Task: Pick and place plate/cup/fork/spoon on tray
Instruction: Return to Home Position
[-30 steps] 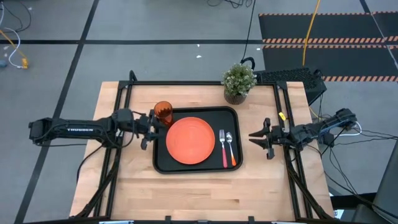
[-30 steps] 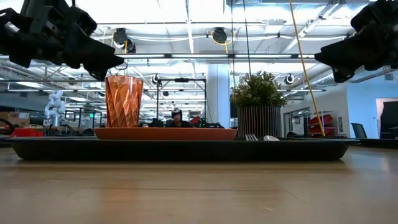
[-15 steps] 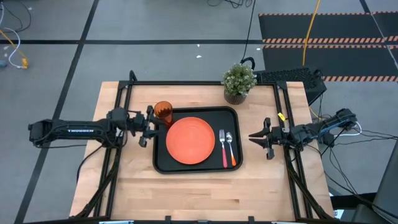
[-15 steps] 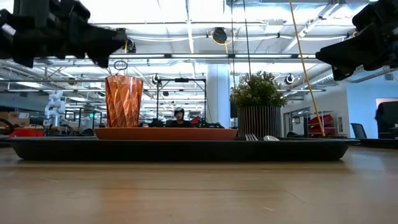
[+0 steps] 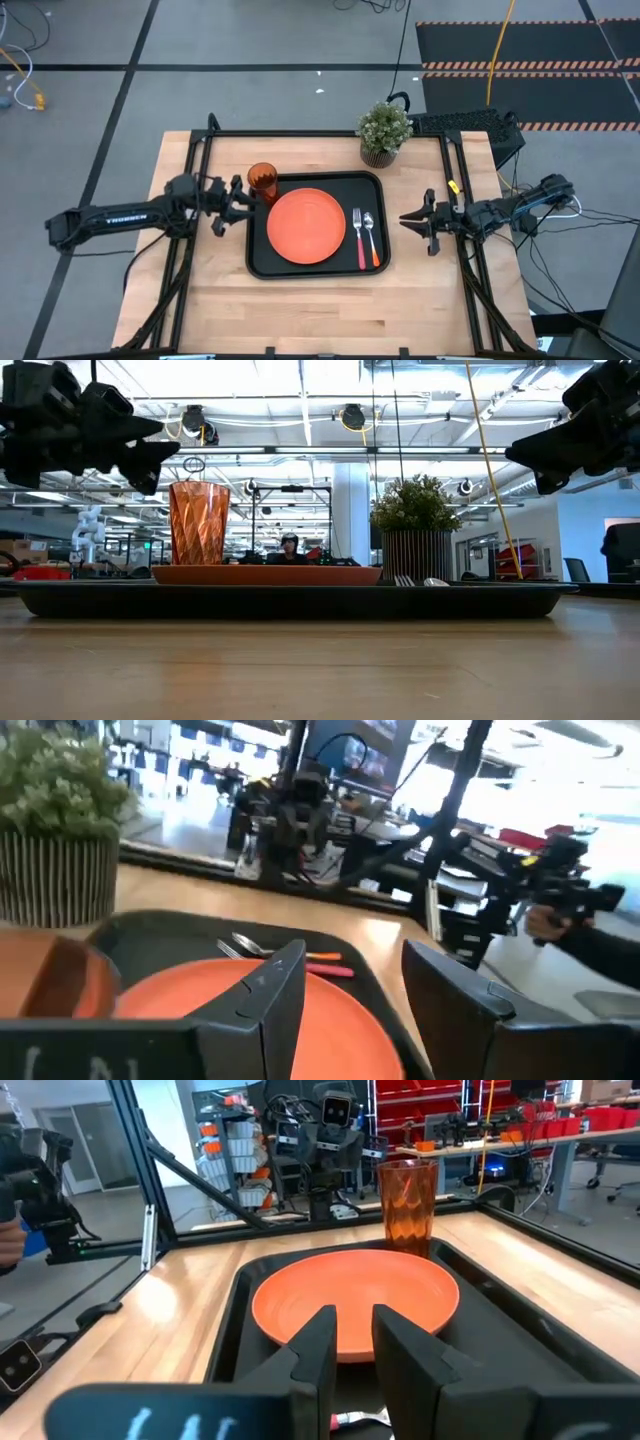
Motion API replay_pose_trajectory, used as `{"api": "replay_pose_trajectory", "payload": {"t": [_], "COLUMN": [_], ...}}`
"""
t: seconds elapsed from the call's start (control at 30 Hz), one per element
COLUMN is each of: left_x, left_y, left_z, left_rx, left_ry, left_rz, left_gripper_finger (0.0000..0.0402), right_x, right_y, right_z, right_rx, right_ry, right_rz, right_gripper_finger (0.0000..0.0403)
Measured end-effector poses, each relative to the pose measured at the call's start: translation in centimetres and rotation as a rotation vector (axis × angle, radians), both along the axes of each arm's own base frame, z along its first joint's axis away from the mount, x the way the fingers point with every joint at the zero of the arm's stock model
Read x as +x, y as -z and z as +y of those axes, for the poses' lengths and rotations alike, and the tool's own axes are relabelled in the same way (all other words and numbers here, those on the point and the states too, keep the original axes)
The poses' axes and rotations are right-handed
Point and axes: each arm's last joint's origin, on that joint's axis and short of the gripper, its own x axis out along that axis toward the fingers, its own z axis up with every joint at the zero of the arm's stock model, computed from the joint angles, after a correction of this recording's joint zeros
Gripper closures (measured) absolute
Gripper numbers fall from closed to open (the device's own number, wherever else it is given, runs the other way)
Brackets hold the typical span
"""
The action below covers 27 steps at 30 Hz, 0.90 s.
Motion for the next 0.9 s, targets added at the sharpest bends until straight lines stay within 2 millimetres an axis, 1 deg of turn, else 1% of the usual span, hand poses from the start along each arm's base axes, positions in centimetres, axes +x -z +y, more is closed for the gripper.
{"api": "replay_pose_trajectory", "payload": {"t": [0.07, 0.13, 0.33, 0.5, 0.73, 0.83, 0.9], "left_x": [0.0, 0.0, 0.2, 0.3, 0.2, -0.1, -0.4], "left_y": [0.2, 0.4, 0.6, 0.7, 1.8, 1.9, 1.4], "left_z": [-0.3, -0.7, -2.5, -3.5, -3.6, -3.6, -3.6], "left_rx": [-0.028, -0.042, -0.045, -0.023, 0.033, 0.031, 0.013], "left_ry": [-0.030, -0.073, -0.025, -0.029, -0.083, -0.073, -0.072], "left_rz": [0.024, 0.050, 0.068, 0.073, 0.186, 0.209, 0.244], "left_gripper_finger": [0.0241, 0.0262, 0.0335, 0.0390, 0.0396, 0.0398, 0.0397], "right_x": [0.0, 0.0, 0.1, 0.1, 0.1, 0.1, -0.1], "right_y": [0.0, 0.1, 0.2, 0.2, 0.2, -0.1, -0.4], "right_z": [0.0, -0.1, -0.1, -0.1, -0.2, 0.0, 0.1], "right_rx": [-0.004, -0.008, -0.009, 0.008, 0.000, -0.012, -0.017], "right_ry": [0.006, 0.030, 0.056, 0.058, 0.083, 0.024, -0.016], "right_rz": [0.005, 0.011, 0.018, 0.024, 0.019, -0.009, -0.032], "right_gripper_finger": [0.0344, 0.0344, 0.0344, 0.0344, 0.0344, 0.0344, 0.0344]}}
